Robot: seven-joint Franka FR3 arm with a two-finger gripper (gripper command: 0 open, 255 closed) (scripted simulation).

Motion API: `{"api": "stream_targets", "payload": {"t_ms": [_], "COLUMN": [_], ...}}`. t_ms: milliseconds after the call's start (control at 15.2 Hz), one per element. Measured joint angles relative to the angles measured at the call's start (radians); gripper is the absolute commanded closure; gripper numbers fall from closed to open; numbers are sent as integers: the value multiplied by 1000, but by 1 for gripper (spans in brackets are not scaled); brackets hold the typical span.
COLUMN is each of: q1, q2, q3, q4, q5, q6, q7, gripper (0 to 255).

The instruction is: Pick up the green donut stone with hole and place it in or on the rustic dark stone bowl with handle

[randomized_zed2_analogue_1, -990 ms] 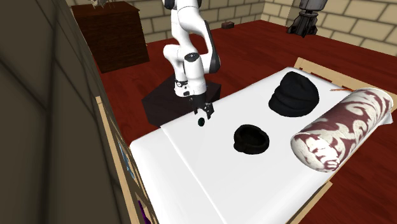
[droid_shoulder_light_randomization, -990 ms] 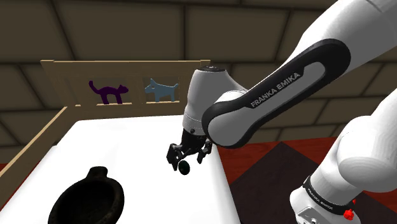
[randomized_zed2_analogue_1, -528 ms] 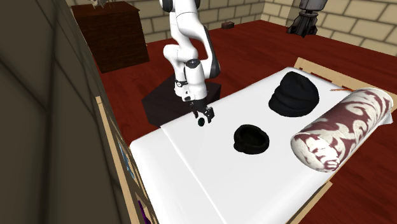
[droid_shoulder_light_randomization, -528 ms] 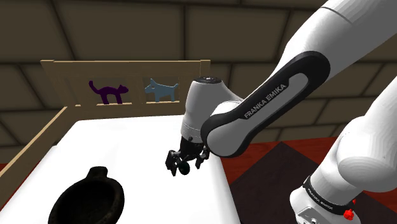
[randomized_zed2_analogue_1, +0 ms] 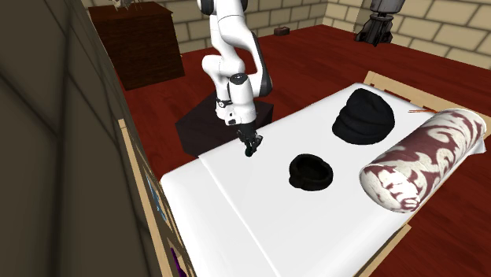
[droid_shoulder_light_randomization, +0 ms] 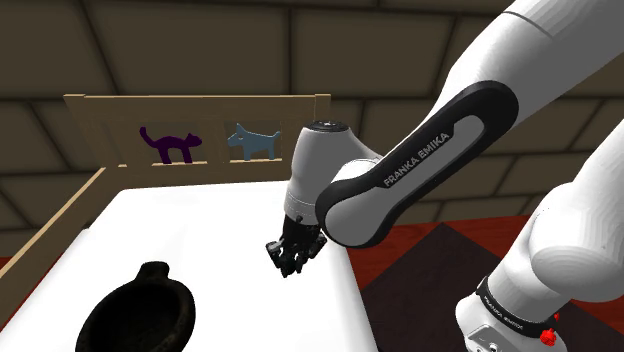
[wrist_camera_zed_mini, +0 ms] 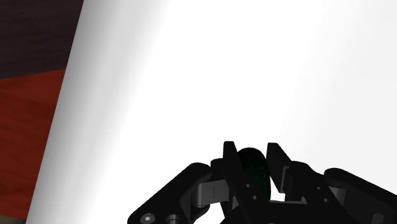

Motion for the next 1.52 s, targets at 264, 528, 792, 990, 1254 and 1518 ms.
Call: {"api": "stream_targets", "payload": {"t_ms": [264, 528, 792, 990, 1254, 1518], "q1": [0, 0, 3, 9, 12, 15], "q2": [0, -7, -58, -98, -152, -195], "q3": [1, 0, -8, -13, -28, -40], "q4": [1, 4, 15, 26, 43, 70], "q5": [0, 3, 30, 48, 67, 73], "q6": [0, -9, -68, -116, -184, -251], "q7": [0, -1, -18, -23, -36, -35], "gripper": [255, 255, 255, 255, 255, 255]}}
